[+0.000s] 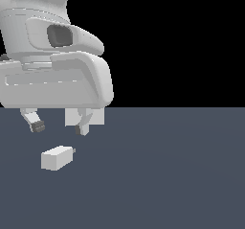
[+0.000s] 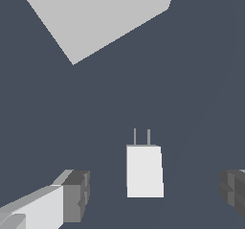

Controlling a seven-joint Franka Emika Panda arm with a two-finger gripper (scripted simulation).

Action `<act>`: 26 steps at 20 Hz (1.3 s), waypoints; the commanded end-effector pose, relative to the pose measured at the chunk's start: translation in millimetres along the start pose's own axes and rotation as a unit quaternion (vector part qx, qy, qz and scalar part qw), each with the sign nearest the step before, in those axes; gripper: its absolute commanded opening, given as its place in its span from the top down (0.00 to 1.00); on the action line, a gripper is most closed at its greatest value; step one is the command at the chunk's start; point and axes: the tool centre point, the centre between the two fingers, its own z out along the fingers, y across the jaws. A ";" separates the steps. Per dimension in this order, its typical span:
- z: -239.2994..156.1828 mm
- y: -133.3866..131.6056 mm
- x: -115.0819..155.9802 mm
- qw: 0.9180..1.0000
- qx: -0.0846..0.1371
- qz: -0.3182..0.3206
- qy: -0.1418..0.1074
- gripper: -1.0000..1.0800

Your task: Plug the charger into the wall socket.

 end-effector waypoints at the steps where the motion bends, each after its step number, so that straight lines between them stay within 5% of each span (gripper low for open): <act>1: 0.9 -0.6 -0.6 1.000 0.000 0.002 0.001 0.04; 22: 49.9 -0.5 -12.5 1.000 0.000 0.002 0.000 0.04; 23: 49.9 -0.5 -12.5 1.000 0.000 0.002 0.000 1.00; 26: 49.9 -0.5 -12.5 1.000 0.000 0.002 0.000 1.00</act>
